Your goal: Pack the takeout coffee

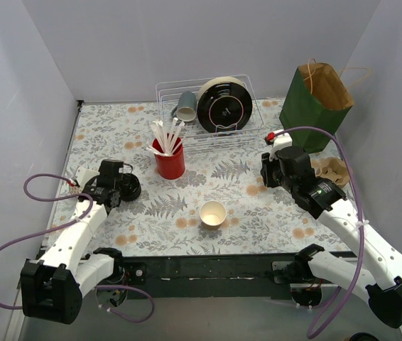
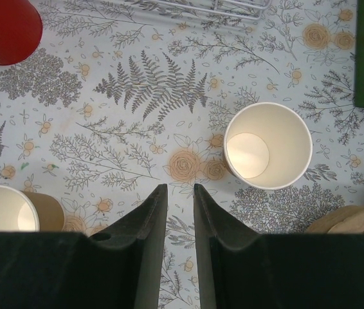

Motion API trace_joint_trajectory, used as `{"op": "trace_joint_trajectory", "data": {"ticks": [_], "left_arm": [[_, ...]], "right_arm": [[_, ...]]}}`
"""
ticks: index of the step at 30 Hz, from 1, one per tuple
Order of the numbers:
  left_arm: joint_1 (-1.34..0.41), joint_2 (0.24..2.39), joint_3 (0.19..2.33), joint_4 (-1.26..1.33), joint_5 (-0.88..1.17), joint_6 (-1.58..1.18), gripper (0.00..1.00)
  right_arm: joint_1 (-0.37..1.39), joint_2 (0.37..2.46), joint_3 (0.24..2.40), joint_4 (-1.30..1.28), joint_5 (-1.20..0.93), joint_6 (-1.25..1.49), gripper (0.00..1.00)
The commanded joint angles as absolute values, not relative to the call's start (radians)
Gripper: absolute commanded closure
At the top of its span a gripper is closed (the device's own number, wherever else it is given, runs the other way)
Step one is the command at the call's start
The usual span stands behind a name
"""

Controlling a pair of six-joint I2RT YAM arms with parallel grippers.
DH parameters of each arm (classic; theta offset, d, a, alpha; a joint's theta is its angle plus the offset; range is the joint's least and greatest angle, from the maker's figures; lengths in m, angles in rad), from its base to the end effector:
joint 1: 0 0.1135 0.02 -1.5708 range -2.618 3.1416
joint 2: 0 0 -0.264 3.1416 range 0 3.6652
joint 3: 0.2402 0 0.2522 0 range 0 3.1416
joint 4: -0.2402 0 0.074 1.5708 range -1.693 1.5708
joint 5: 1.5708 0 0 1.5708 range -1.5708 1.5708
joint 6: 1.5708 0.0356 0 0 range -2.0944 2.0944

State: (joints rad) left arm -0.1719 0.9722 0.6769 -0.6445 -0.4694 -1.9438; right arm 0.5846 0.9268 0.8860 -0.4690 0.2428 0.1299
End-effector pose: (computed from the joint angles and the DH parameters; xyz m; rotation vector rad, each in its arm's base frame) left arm 0.1855 -0.0159 0.2323 -1.9820 1.3763 -0.4019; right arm 0.1744 0.1051 0.3216 -0.3213 2.0445 0.1875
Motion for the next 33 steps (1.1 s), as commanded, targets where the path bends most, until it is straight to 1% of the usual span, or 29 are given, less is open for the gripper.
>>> {"op": "trace_joint_trajectory", "data": {"ticks": [1,16,25,31,33], "left_arm": [[-0.163,0.997,0.637,-0.605,-0.451,-1.957,0.45],[-0.155,1.040,0.595,-0.546,-0.448,-1.940,0.57],[-0.155,1.048,0.595,-0.552,-0.434,-1.939,0.73],[-0.155,1.054,0.601,-0.569,-0.426,-1.945,0.73],[-0.155,1.051,0.600,-0.568,-0.423,-1.944,0.75]], "right_arm": [[0.588,0.910,0.902,-0.449,0.236,0.120,0.69],[0.588,0.908,0.914,-0.465,0.242,0.114,0.69],[0.588,0.907,0.910,-0.466,0.244,0.117,0.69],[0.588,0.902,0.911,-0.472,0.255,0.113,0.69],[0.588,0.900,0.911,-0.472,0.259,0.112,0.69]]}}
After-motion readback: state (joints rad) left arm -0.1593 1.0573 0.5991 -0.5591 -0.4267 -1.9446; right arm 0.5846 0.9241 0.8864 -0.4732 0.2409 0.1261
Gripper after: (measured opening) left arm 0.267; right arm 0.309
